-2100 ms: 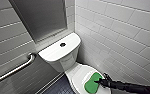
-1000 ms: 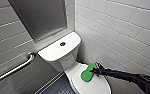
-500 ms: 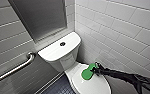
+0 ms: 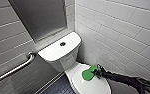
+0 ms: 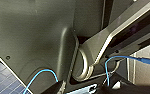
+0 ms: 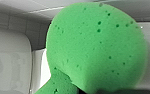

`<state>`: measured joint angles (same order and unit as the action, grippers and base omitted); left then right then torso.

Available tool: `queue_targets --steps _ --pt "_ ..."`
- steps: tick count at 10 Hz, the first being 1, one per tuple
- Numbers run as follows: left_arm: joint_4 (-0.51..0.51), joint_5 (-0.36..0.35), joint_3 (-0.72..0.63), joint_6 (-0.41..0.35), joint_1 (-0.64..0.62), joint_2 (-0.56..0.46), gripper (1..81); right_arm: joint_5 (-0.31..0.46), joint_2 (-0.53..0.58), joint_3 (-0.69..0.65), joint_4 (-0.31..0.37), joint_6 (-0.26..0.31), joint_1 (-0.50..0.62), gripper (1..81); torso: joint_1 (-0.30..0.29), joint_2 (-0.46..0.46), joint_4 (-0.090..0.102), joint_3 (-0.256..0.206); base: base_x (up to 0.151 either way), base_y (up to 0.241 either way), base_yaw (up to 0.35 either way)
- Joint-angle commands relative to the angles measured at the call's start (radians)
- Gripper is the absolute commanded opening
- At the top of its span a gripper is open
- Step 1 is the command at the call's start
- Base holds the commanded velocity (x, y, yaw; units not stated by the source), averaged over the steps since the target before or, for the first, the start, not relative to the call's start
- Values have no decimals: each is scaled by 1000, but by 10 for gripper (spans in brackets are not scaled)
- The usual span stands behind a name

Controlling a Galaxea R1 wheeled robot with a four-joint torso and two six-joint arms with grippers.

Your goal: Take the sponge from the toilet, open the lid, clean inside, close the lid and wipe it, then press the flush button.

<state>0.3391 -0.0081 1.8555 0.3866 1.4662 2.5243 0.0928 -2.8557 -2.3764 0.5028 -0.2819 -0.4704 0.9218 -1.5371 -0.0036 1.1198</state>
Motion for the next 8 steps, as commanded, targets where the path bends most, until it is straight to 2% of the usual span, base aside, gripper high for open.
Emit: queue_targets --steps 1,6,8 --pt "-3 62 -53 -2 15 -42 811 41 114 97 25 -3 17 10 0 0 0 0 0 0 0" --pt "0 60 -62 -3 15 -39 811 -45 342 367 26 -2 -67 10 0 0 0 0 0 0 0" --pt "1 60 -62 -3 15 -41 811 -103 439 494 25 0 -98 10 0 0 0 0 0 0 0"
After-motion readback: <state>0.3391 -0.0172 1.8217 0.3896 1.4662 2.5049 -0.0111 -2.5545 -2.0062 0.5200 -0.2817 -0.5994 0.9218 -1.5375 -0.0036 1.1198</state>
